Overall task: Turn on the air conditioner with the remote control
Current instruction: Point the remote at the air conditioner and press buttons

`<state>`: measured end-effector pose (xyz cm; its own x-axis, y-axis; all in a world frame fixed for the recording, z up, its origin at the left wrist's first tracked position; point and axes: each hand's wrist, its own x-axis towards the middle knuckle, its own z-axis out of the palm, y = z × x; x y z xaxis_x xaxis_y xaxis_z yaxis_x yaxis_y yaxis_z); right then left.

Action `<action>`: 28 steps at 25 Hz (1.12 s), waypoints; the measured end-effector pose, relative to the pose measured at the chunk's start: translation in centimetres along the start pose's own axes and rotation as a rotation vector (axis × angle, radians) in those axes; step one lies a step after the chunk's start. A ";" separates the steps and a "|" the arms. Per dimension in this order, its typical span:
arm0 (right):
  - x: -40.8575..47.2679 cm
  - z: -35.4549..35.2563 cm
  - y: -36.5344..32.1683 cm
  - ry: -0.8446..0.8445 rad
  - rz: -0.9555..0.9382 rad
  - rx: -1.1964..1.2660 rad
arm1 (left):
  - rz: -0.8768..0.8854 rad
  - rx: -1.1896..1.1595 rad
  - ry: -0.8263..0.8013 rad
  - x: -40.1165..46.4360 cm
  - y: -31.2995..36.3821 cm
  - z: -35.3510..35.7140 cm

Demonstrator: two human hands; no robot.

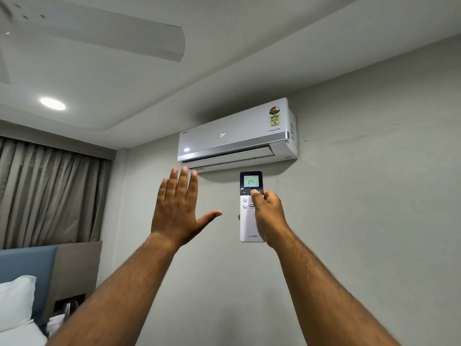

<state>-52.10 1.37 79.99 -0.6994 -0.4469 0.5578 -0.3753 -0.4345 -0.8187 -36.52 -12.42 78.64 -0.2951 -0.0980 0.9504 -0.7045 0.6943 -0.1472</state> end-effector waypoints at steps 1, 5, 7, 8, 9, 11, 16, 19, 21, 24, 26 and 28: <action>0.0 0.0 0.0 -0.002 0.003 -0.003 | 0.001 0.000 0.001 0.0 -0.1 0.0; -0.2 0.2 0.0 0.001 0.007 0.003 | -0.023 -0.007 0.014 -0.3 -0.4 0.0; -0.2 0.2 0.1 0.004 0.009 -0.004 | -0.022 -0.005 0.008 -0.5 -0.6 -0.1; -0.2 0.2 0.1 0.005 0.010 -0.007 | -0.020 -0.003 0.007 -0.6 -0.7 -0.1; -0.2 0.2 0.2 0.004 0.010 -0.011 | -0.022 -0.004 0.005 -0.7 -0.8 -0.1; -0.2 0.2 0.4 0.004 0.009 -0.018 | -0.028 -0.008 -0.001 -0.9 -1.2 -0.2; -0.3 0.6 0.8 0.004 0.006 -0.044 | -0.030 -0.006 -0.013 -1.1 -1.6 -0.3; -0.4 0.8 0.8 0.002 0.013 -0.045 | -0.034 -0.011 -0.017 -1.2 -1.8 -0.2; -0.6 1.0 0.8 -0.001 0.021 -0.042 | -0.033 -0.017 -0.017 -1.1 -1.9 -0.2; -0.7 1.3 0.9 -0.006 0.023 -0.024 | -0.030 -0.013 -0.009 -1.0 -2.1 -0.3; -0.8 1.5 1.0 -0.005 0.026 -0.018 | -0.030 -0.007 -0.009 -1.1 -2.3 -0.3; -0.8 1.5 1.1 -0.001 0.029 -0.021 | -0.038 -0.006 -0.011 -1.1 -2.4 -0.2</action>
<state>-51.07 0.05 78.82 -0.7097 -0.4595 0.5340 -0.3678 -0.4048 -0.8372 -34.39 -13.81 77.95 -0.2753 -0.1324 0.9522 -0.7116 0.6940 -0.1092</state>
